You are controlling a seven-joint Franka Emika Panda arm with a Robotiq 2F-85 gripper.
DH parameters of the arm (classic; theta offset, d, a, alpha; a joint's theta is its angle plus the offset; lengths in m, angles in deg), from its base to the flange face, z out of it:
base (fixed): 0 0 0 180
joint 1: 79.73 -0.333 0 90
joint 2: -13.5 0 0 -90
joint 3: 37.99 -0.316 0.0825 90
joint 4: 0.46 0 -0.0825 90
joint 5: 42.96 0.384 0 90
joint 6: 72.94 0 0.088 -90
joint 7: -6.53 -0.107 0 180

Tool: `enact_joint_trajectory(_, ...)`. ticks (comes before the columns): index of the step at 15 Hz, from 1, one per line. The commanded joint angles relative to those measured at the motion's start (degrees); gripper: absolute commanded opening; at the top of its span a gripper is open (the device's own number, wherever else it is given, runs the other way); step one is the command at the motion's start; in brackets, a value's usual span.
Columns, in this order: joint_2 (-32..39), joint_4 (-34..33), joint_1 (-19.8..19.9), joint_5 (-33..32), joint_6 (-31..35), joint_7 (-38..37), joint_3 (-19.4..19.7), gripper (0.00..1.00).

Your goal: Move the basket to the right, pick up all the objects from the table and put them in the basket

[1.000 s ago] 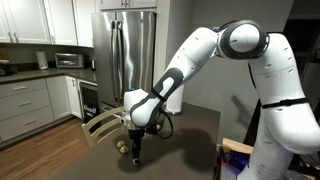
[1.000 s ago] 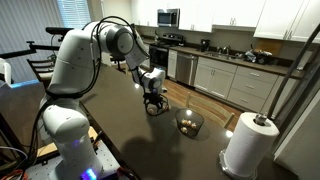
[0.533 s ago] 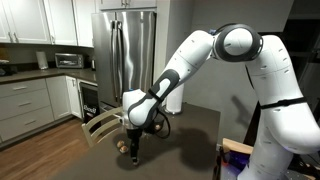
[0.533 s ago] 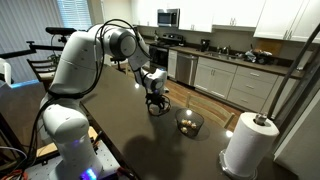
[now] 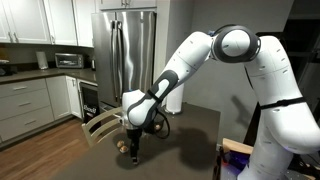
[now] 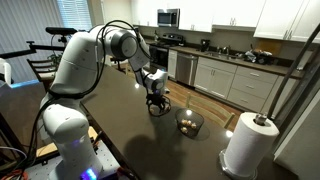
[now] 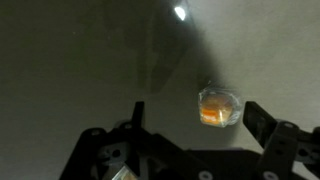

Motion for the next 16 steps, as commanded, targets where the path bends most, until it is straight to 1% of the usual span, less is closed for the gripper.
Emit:
enact_joint_trajectory(1,0.81,-0.70,0.70,-0.65,-0.54,0.79,-0.68,1.00)
enact_joint_trajectory(4,1.29,-0.60,0.43,-0.88,-0.24,0.46,-0.67,1.00)
enact_joint_trajectory(5,1.43,-0.53,0.37,-0.91,-0.18,0.39,-0.72,0.77)
enact_joint_trajectory(6,1.58,-0.48,0.35,-0.91,-0.10,0.36,-0.78,0.74)
enact_joint_trajectory(9,1.77,-0.36,0.18,-1.07,0.01,0.14,-0.84,0.53)
enact_joint_trajectory(10,1.59,-0.31,0.13,-1.12,0.00,0.03,-0.83,0.47)
enact_joint_trajectory(11,1.42,-0.24,0.08,-1.16,0.04,-0.10,-0.81,0.40)
enact_joint_trajectory(13,0.95,-0.05,-0.05,-1.23,-0.03,-0.39,-0.80,0.28)
enact_joint_trajectory(16,-0.13,0.36,-0.34,-1.31,-0.13,-1.17,-0.69,0.08)
